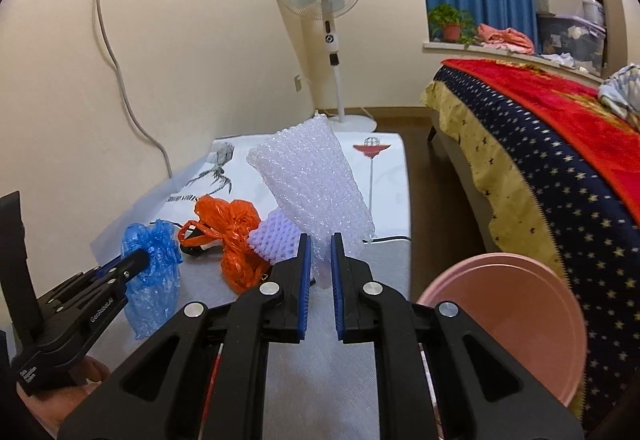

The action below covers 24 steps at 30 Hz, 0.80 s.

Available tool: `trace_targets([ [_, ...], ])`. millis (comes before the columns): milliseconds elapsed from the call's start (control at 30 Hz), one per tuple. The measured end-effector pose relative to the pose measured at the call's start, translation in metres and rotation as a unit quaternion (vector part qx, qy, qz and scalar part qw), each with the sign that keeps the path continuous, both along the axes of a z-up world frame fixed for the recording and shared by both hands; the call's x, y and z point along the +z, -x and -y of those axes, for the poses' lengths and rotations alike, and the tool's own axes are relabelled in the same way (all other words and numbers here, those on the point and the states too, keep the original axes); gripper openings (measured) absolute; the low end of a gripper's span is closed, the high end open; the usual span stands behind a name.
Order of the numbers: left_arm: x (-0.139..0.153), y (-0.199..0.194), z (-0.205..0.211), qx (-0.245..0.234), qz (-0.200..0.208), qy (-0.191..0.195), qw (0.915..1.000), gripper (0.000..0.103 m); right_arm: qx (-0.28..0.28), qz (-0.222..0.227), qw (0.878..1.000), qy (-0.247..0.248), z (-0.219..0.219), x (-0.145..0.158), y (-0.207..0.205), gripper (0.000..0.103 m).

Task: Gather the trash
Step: 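Carry both items over the pink bin and open both tools to drop them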

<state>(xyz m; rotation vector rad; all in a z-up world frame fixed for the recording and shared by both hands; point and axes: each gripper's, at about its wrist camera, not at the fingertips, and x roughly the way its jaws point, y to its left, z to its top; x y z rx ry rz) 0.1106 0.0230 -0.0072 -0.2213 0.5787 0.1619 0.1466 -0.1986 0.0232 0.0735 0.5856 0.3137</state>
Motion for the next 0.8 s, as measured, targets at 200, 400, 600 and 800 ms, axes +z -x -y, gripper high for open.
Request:
trace_targets([
  [200, 0.013, 0.011, 0.019, -0.025, 0.016, -0.008, 0.9995, 0.012, -0.021, 0.009, 1.000, 0.001, 0.024, 0.015, 0.027, 0.010],
  [400, 0.023, 0.019, 0.038, -0.046, 0.027, -0.019, 0.9984, 0.012, -0.041, 0.014, 0.999, -0.006, 0.045, 0.027, 0.047, 0.010],
  [600, 0.028, 0.022, 0.055, -0.065, 0.033, -0.026, 0.9970, 0.012, -0.064, 0.020, 0.998, -0.010, 0.066, 0.036, 0.064, 0.010],
  [800, 0.029, 0.025, 0.074, -0.090, 0.035, -0.024, 0.9950, 0.012, -0.099, 0.019, 0.995, -0.009, 0.089, 0.041, 0.073, 0.010],
])
